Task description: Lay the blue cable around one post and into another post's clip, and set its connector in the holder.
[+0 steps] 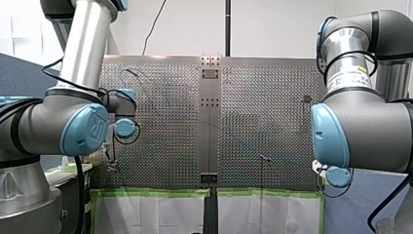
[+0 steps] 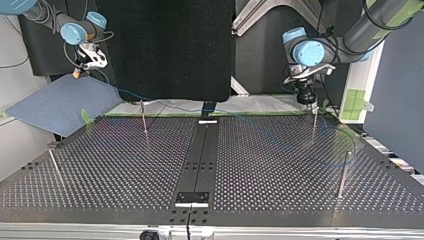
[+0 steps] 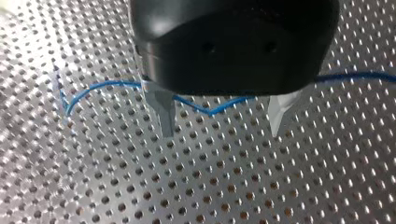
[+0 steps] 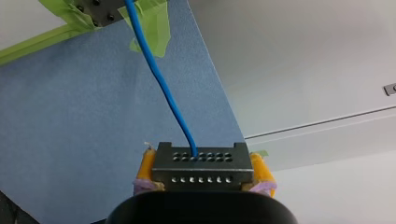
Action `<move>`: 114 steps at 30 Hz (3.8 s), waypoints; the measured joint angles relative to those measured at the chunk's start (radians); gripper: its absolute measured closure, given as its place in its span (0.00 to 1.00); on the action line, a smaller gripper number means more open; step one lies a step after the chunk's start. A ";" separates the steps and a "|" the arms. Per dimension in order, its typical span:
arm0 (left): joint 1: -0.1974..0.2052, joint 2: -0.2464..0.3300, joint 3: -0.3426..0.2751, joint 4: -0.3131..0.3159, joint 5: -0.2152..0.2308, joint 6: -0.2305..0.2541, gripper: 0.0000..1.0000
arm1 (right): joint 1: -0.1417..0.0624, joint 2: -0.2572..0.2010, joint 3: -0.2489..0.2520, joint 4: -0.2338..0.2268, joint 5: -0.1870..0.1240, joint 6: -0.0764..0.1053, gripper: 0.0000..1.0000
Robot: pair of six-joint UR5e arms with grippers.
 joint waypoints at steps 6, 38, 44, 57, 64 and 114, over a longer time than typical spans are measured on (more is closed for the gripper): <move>-0.002 0.044 -0.024 0.027 0.038 -0.045 0.00 | 0.000 0.000 0.000 0.001 0.000 0.000 1.00; 0.053 0.086 -0.034 -0.092 0.041 -0.316 0.00 | 0.000 0.000 0.000 0.013 0.001 -0.001 1.00; 0.070 0.086 -0.052 -0.084 0.043 -0.371 0.00 | 0.001 0.000 0.000 0.010 0.001 0.000 1.00; 0.091 0.086 -0.056 -0.081 0.070 -0.489 0.00 | 0.004 0.000 0.000 0.009 0.001 0.000 1.00; 0.104 0.086 -0.064 -0.079 0.071 -0.549 0.00 | 0.004 0.000 0.000 0.011 0.001 0.001 1.00; 0.173 0.184 -0.060 -0.144 0.073 -0.555 0.00 | 0.021 0.000 -0.010 0.014 -0.023 -0.001 1.00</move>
